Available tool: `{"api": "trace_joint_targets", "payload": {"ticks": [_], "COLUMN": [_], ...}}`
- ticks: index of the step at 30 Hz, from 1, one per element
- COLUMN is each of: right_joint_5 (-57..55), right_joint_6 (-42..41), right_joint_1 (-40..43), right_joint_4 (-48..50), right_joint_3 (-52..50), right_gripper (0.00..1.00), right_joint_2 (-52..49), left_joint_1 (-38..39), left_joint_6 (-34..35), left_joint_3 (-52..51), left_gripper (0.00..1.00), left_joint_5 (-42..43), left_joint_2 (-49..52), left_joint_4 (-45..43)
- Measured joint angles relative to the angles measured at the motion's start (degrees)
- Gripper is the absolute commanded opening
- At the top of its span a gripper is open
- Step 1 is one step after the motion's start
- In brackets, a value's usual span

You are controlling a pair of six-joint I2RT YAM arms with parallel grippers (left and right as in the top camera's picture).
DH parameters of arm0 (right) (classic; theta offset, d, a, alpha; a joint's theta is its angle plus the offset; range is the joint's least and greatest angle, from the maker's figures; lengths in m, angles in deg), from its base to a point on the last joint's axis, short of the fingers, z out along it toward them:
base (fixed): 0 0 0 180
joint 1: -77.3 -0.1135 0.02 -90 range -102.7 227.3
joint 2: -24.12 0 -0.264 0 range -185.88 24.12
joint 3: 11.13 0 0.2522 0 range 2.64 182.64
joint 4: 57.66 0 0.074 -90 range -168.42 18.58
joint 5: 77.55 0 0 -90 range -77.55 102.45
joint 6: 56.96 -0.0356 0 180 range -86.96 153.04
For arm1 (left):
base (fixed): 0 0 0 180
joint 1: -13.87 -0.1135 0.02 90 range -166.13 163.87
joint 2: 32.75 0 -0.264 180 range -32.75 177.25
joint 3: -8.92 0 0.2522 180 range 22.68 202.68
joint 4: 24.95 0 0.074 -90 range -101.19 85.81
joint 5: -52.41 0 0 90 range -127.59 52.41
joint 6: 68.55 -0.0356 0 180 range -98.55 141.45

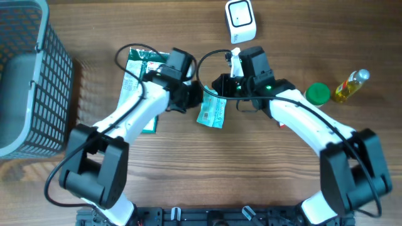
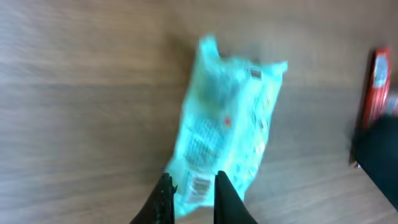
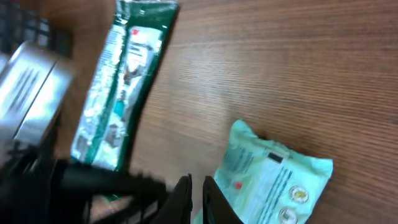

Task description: Scan the item barcode

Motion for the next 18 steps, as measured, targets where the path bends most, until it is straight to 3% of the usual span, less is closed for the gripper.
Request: {"api": "trace_joint_targets", "payload": {"ticks": [6, 9, 12, 18], "right_joint_5": [-0.85, -1.73, -1.73, 0.92], "right_joint_6": [-0.02, -0.17, -0.22, 0.00], "right_joint_1": [0.02, 0.17, 0.11, 3.32], "right_joint_4": [2.47, 3.15, 3.13, -3.54], "right_joint_3": [0.00, 0.00, 0.13, 1.53], "right_gripper": [0.09, 0.16, 0.16, 0.25], "right_joint_2": [-8.07, -10.82, -10.91, -6.67], "left_joint_1": [3.50, 3.52, 3.61, 3.61], "left_joint_6": [0.00, 0.00, 0.00, -1.79], "left_joint_3": [0.00, 0.00, 0.28, 0.31], "left_gripper": [0.10, 0.05, 0.04, 0.08], "left_joint_5": [-1.84, -2.23, -2.73, -4.24], "left_joint_2": [3.82, 6.71, 7.39, 6.45], "left_joint_4": [3.34, 3.34, 3.28, 3.87]}}
